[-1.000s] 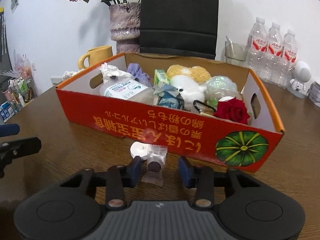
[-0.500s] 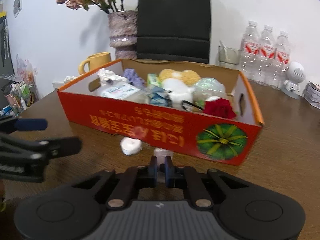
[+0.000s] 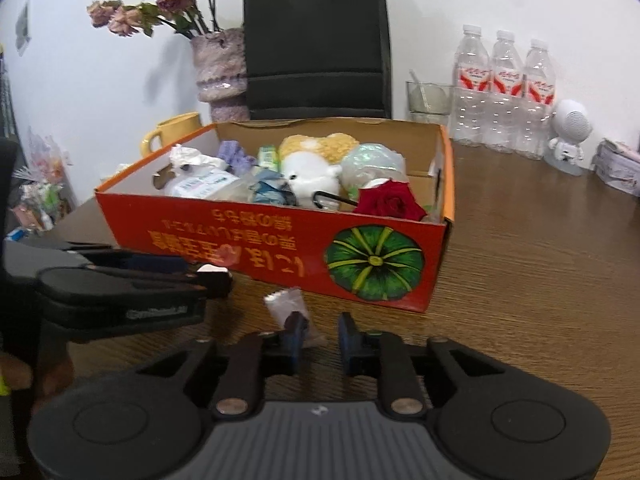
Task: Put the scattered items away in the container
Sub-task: 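Grasp white round item with left tool while right tool grasps wrapped candy, release in box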
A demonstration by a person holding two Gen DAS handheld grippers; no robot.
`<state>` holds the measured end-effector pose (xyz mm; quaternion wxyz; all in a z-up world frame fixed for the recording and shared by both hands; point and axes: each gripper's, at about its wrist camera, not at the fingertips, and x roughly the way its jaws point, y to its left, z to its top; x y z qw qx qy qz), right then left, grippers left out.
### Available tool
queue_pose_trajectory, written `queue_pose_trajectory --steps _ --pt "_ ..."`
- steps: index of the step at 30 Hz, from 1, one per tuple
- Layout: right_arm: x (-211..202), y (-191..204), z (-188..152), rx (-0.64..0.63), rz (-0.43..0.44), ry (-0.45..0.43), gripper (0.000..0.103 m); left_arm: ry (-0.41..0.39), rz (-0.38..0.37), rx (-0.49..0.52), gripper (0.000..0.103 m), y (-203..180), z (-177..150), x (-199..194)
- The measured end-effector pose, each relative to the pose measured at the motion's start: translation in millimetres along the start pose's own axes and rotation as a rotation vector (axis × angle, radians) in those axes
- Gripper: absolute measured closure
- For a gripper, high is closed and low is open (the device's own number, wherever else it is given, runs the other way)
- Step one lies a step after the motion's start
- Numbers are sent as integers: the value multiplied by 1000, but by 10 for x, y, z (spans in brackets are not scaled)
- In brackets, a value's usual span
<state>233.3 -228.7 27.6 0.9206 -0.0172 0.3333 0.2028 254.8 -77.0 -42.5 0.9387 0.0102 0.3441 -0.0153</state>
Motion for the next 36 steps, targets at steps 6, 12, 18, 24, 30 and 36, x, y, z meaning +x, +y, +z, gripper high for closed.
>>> queue_pose_trajectory --steps 6,12,18,24,30,36 --pt "86 135 26 -76 17 23 55 -15 -14 14 76 34 -48 -47" --pt "172 224 44 -127 23 50 82 -19 -37 23 76 72 -71 -83" --pt "107 288 -13 -133 -17 34 83 -49 -33 42 76 85 -123 -152" --pt "-18 337 -92 -124 -39 6 83 -91 -19 48 76 136 -209 -287" --pt "-224 358 -199 -105 -59 -24 83 -120 -22 42 76 235 -351 -533" --pt "-625 274 12 -61 -7 -121 83 -247 -45 53 76 395 -191 -1057"
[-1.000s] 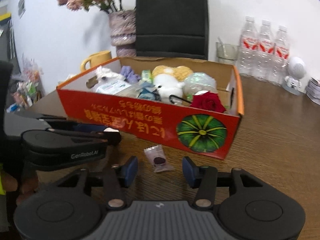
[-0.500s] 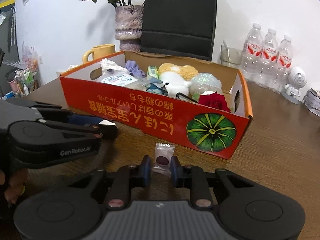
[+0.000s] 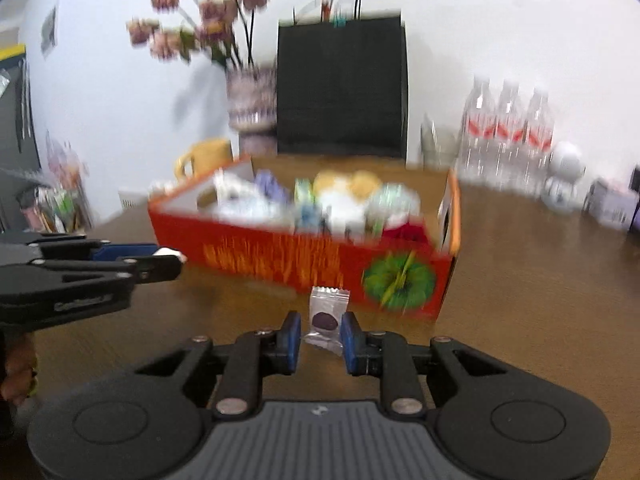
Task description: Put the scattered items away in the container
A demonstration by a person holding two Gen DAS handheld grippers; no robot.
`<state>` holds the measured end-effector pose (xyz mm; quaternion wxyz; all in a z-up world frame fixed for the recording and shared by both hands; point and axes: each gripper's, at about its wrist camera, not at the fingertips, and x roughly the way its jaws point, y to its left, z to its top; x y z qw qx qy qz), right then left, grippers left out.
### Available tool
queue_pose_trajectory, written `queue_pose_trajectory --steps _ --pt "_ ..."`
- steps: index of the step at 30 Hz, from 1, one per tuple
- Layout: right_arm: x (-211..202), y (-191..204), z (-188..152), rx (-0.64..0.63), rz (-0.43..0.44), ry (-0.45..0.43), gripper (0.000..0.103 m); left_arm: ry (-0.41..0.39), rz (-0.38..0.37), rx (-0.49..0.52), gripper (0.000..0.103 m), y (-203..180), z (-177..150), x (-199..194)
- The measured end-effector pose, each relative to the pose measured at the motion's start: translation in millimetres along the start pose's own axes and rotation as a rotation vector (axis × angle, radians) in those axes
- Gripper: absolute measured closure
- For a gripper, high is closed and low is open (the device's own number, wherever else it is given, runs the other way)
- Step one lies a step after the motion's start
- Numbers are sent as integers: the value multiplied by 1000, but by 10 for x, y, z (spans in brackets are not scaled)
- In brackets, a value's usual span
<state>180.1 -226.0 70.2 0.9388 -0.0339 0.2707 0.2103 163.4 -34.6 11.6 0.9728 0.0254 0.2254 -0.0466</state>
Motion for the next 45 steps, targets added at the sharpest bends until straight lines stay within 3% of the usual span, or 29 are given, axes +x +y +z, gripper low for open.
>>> queue_pose_trajectory --steps 5,7,11,14,18,24,26,31,33,35,37,45 --pt "11 -68 591 -64 -10 -45 82 -57 -21 0 76 142 601 62" --pt "221 -115 831 -78 -11 4 83 -33 -8 8 76 162 843 269" --pt "797 -185 1108 -86 -17 166 83 102 -5 5 76 192 1132 851" --pt "1149 -210 1155 -91 -38 249 82 186 39 3 76 221 1166 1250" --pt "1439 -286 1125 -56 -71 293 82 247 68 -34 76 314 1096 1580" --pt "1522 -358 1060 -21 -78 318 82 276 74 -46 75 349 1026 1679" --pt "1506 -367 1051 -17 -79 323 80 278 72 -39 67 343 1006 1664" --pt "1358 -321 1053 -25 -97 308 29 254 79 -35 28 337 1000 1516" --pt "1242 -283 1084 -31 -112 288 17 230 86 -33 8 340 1009 1412" --pt "1098 -241 1122 -32 -124 254 13 196 89 -29 0 341 1015 1266" --pt "914 -208 1157 -32 -130 213 0 160 91 -31 0 344 1014 1093" --pt "185 -44 1179 22 -124 103 0 89 60 -49 0 346 955 362"
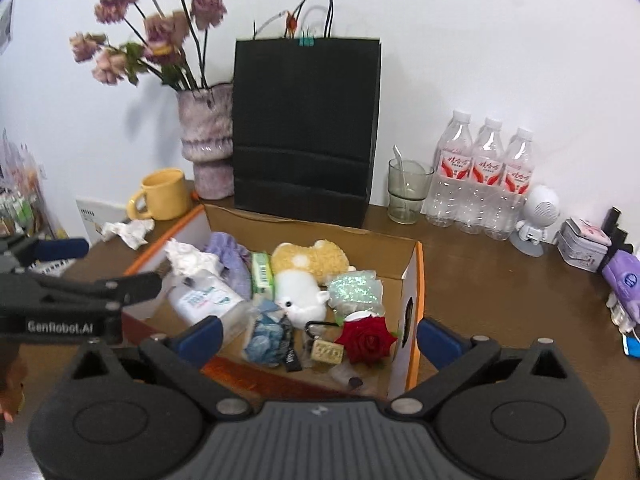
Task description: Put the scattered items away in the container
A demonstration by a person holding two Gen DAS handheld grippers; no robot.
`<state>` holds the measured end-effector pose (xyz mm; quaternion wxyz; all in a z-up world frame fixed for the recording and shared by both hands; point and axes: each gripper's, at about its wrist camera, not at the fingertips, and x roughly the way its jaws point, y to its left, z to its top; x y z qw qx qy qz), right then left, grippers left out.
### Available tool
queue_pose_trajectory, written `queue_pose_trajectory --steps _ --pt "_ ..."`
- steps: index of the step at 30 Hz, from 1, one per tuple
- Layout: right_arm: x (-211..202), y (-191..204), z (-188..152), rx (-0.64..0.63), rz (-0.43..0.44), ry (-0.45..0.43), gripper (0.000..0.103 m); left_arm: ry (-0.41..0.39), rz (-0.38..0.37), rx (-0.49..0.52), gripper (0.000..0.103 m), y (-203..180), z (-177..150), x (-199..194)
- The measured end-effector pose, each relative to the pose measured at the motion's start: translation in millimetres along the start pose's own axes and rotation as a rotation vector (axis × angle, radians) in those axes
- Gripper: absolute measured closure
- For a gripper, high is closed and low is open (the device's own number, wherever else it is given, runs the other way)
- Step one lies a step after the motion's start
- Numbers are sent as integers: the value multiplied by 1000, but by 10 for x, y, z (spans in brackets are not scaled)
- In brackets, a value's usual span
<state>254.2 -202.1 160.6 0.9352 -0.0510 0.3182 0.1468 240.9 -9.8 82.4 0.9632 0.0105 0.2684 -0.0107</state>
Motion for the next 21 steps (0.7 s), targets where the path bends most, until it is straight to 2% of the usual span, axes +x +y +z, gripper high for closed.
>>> queue_pose_trajectory --steps 6,14,21 --pt "-418 152 -191 34 23 -21 0 -1 -10 -31 0 25 -186 -435" --pt "-809 340 -464 52 44 -45 0 5 -51 -67 0 47 -438 -819" --pt "-950 393 -620 77 -8 -61 0 -10 -62 -59 0 -11 -591 -995"
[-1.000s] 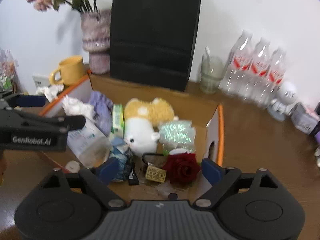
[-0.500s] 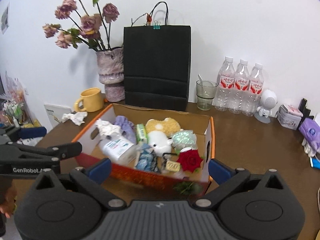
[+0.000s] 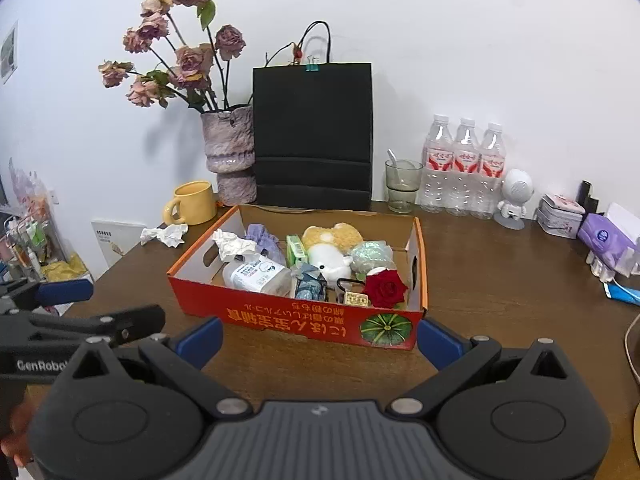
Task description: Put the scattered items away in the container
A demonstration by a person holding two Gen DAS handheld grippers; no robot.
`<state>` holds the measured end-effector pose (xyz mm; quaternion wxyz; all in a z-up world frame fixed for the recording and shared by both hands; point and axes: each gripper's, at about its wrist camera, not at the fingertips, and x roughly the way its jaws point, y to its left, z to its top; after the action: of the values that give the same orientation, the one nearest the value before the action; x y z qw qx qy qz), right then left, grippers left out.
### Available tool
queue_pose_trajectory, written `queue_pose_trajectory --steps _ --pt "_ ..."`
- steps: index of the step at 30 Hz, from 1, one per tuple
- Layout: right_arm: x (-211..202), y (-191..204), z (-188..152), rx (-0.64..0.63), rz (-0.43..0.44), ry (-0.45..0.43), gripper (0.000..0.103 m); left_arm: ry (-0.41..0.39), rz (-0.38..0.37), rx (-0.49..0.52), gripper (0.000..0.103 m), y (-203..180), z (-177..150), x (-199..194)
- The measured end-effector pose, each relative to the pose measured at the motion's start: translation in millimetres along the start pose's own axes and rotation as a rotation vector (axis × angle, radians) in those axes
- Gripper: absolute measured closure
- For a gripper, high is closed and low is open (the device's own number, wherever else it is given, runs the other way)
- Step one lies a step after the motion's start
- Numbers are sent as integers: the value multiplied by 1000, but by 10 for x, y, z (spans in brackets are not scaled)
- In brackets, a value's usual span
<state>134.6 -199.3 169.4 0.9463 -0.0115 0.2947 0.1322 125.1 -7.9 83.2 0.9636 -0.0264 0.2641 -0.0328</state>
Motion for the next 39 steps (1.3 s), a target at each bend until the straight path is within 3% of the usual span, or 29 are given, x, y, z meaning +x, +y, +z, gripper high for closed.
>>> queue_pose_trajectory --steps 39 --pt "52 -7 -135 29 -42 26 0 32 12 -3 0 -24 -85 58"
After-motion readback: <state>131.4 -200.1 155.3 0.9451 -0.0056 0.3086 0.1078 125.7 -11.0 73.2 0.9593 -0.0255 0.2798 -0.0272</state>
